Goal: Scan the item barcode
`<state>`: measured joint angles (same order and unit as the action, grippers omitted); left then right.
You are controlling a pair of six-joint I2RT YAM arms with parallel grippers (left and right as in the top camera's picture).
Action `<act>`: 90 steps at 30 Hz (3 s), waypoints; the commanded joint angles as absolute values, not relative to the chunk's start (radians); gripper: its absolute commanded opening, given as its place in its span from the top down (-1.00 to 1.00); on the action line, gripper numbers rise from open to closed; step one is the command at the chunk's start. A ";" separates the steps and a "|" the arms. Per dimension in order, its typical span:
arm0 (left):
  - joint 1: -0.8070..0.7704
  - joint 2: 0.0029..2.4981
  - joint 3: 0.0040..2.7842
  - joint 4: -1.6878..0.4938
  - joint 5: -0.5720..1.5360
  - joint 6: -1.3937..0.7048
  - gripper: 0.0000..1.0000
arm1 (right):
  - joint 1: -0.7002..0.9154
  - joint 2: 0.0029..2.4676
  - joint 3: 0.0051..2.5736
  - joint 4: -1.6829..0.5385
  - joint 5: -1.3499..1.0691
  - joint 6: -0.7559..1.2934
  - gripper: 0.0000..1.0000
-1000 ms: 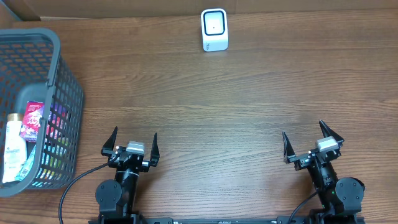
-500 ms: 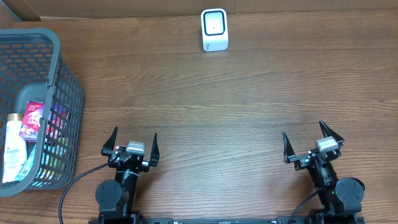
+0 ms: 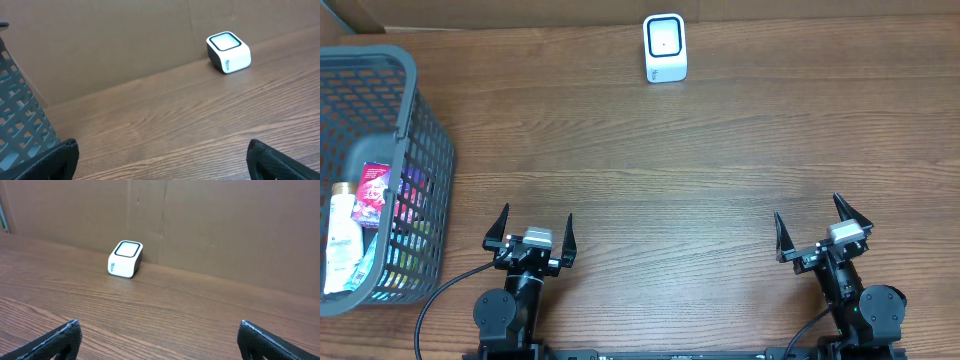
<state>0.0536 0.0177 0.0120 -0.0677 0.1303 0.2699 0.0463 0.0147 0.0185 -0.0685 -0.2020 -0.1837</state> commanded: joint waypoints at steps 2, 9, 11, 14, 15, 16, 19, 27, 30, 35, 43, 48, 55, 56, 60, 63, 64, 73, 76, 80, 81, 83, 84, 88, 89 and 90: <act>0.052 0.004 0.005 -0.067 0.121 0.292 -0.99 | 0.043 0.003 0.008 -0.063 -0.195 -0.181 -1.00; 0.052 0.004 0.005 -0.067 0.121 0.292 -0.99 | 0.043 0.003 0.008 -0.063 -0.195 -0.181 -1.00; 0.052 0.004 0.005 -0.067 0.121 0.292 -0.99 | 0.043 0.003 0.008 -0.063 -0.195 -0.181 -1.00; 0.052 0.004 0.005 -0.067 0.121 0.292 -0.99 | 0.043 0.003 0.008 -0.063 -0.195 -0.181 -1.00; 0.052 0.004 0.005 -0.067 0.121 0.292 -0.99 | 0.043 0.003 0.008 -0.063 -0.195 -0.181 -1.00; 0.052 0.004 0.005 -0.067 0.121 0.292 -0.99 | 0.043 0.003 0.008 -0.063 -0.195 -0.181 -1.00; 0.052 0.004 0.005 -0.066 0.118 0.294 -0.99 | 0.043 0.003 0.008 -0.063 -0.195 -0.181 -1.00; 0.052 0.004 0.005 -0.067 0.120 0.292 -0.99 | 0.044 0.003 0.008 -0.017 -0.205 -0.181 -1.00; 0.052 0.004 0.005 -0.067 0.127 0.215 -0.99 | 0.044 0.003 0.008 -0.014 -0.222 -0.181 -1.00; 0.052 0.004 0.005 -0.059 0.142 0.059 -0.99 | 0.044 0.003 0.008 -0.031 -0.247 -0.181 -1.00; 0.052 0.009 0.038 -0.060 0.160 -0.139 -0.99 | 0.044 0.003 0.011 -0.028 -0.286 -0.119 -1.00; 0.052 0.094 0.184 -0.149 0.157 -0.137 -1.00 | 0.044 0.004 0.066 -0.047 -0.323 -0.119 -1.00; 0.052 0.416 0.535 -0.300 0.158 -0.135 -1.00 | 0.044 0.092 0.250 -0.149 -0.354 -0.120 -1.00; 0.052 0.479 0.607 -0.344 0.158 -0.135 -1.00 | 0.044 0.124 0.294 -0.176 -0.354 -0.120 -1.00; 0.052 0.736 0.929 -0.579 0.158 -0.135 -1.00 | 0.044 0.257 0.460 -0.277 -0.372 -0.121 -1.00; 0.052 0.926 1.198 -0.782 0.158 -0.135 -1.00 | 0.044 0.386 0.615 -0.396 -0.399 -0.125 -1.00; 0.052 0.988 1.293 -0.851 0.157 -0.131 -1.00 | 0.044 0.433 0.670 -0.442 -0.412 -0.131 -1.00; 0.052 1.431 2.027 -1.301 0.150 -0.071 -1.00 | 0.044 0.839 1.161 -0.849 -0.494 -0.127 -1.00; 0.052 1.466 2.056 -1.270 0.206 -0.102 -0.99 | 0.044 0.902 1.213 -0.907 -0.531 -0.126 -1.00; 0.055 1.484 2.056 -1.237 0.212 -0.085 -1.00 | 0.044 0.939 1.213 -0.923 -0.574 -0.127 -1.00; 0.065 1.485 2.056 -1.237 0.171 -0.126 -1.00 | 0.044 0.948 1.213 -0.927 -0.579 -0.127 -1.00; 0.104 1.485 2.056 -1.248 0.025 -0.307 -0.99 | 0.044 0.965 1.213 -0.933 -0.579 -0.127 -1.00; 0.127 1.485 2.056 -1.257 -0.024 -0.381 -0.99 | 0.044 0.973 1.213 -0.934 -0.579 -0.126 -1.00; 0.279 1.492 2.056 -1.280 -0.051 -0.526 -1.00 | 0.044 1.006 1.213 -0.934 -0.590 -0.101 -1.00; 0.323 1.496 2.056 -1.291 -0.052 -0.551 -0.99 | 0.044 1.015 1.213 -0.936 -0.589 -0.101 -1.00; 0.362 1.499 2.056 -1.303 -0.052 -0.571 -1.00 | 0.044 1.024 1.213 -0.938 -0.589 -0.101 -1.00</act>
